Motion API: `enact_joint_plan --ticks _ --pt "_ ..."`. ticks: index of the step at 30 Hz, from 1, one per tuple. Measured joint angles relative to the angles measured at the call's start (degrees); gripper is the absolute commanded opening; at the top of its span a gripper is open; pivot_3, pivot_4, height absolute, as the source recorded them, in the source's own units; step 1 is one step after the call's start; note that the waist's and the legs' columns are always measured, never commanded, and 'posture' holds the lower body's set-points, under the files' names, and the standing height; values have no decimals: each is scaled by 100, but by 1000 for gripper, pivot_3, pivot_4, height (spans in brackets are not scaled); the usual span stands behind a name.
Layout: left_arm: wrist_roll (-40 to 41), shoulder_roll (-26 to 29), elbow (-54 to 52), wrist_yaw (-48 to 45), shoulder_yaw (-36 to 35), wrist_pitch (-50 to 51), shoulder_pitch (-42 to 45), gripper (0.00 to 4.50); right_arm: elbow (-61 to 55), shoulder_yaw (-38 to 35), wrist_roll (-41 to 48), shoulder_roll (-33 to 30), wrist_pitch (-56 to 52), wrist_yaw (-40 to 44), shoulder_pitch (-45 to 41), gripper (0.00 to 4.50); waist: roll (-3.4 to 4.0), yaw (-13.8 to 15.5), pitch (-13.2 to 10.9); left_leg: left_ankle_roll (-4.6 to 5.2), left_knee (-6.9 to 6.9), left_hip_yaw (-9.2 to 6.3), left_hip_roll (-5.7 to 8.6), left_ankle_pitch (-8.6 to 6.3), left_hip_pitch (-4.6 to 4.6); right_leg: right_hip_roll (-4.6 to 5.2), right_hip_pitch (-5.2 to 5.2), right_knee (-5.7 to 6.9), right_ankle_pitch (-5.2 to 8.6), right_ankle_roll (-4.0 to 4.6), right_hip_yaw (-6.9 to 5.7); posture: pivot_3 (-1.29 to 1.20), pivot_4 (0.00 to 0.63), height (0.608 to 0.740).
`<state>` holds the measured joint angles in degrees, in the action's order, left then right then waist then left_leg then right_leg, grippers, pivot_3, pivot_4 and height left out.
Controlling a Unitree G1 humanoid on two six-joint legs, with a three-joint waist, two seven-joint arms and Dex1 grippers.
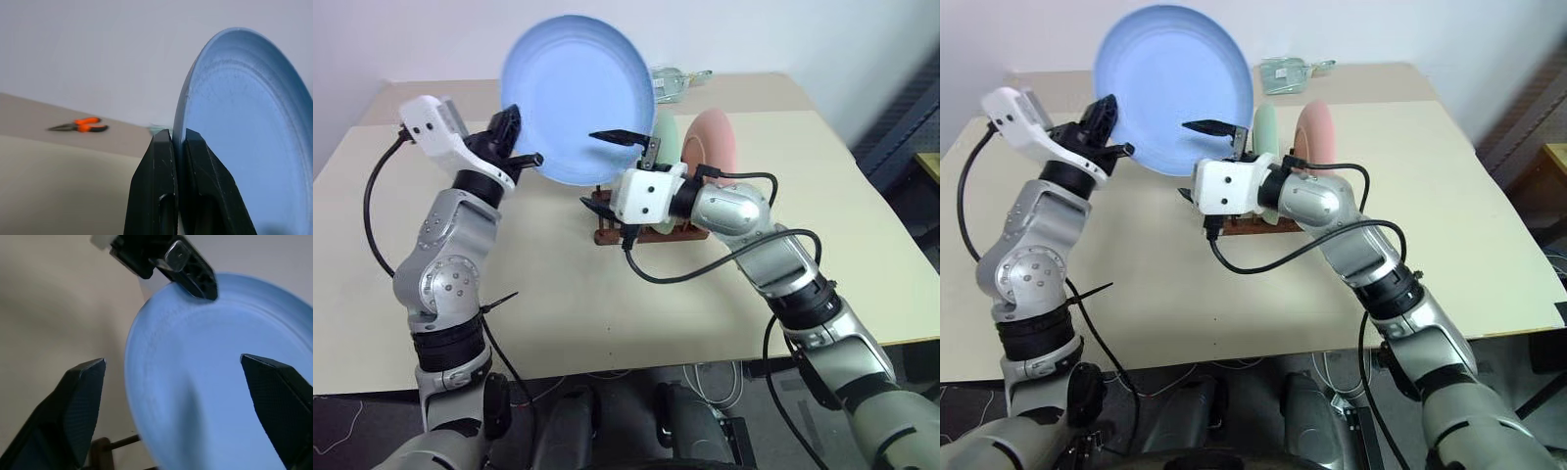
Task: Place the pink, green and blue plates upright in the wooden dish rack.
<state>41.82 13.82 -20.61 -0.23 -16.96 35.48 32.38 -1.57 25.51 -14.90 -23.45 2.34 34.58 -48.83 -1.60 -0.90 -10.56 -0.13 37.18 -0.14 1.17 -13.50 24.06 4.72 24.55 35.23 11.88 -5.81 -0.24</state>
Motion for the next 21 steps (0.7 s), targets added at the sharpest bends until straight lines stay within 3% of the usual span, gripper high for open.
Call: enact_joint_plan --ticks 6,8,11,15,18,21 --pt "153 -9 -87 -20 -76 5 -69 0 349 154 -588 76 387 -49 -23 55 1 16 -1 1 1 0 -1 0 2 4 -1 -2 0 0 2 0 150 738" --pt "253 16 -89 -33 -166 6 -113 0 354 160 -713 109 518 -79 -25 16 1 16 -1 0 1 -1 -1 0 1 4 -1 0 0 0 2 0 150 738" --pt "389 -21 -81 -32 -228 6 -121 996 403 168 -832 130 648 -91 -25 0 2 16 -2 0 3 -2 -1 1 2 4 -1 -1 0 0 2 0 150 738" --pt "587 -165 -29 152 -538 -234 -51 3002 487 168 -970 130 695 -91 -24 0 1 20 -2 0 3 -3 -1 1 2 4 -2 -1 0 0 1 0 150 738" --pt "551 -112 204 406 -993 -716 228 3002 534 168 -1069 132 744 -92 -24 0 1 4 -2 -1 2 -2 3 1 0 0 -1 -1 0 1 1 0 150 738" --pt "132 294 533 473 -1365 -1282 222 3002 546 110 -1066 192 831 -170 -24 0 2 -8 -3 -2 -4 0 5 2 -2 -3 0 -1 0 1 1 0 150 738"
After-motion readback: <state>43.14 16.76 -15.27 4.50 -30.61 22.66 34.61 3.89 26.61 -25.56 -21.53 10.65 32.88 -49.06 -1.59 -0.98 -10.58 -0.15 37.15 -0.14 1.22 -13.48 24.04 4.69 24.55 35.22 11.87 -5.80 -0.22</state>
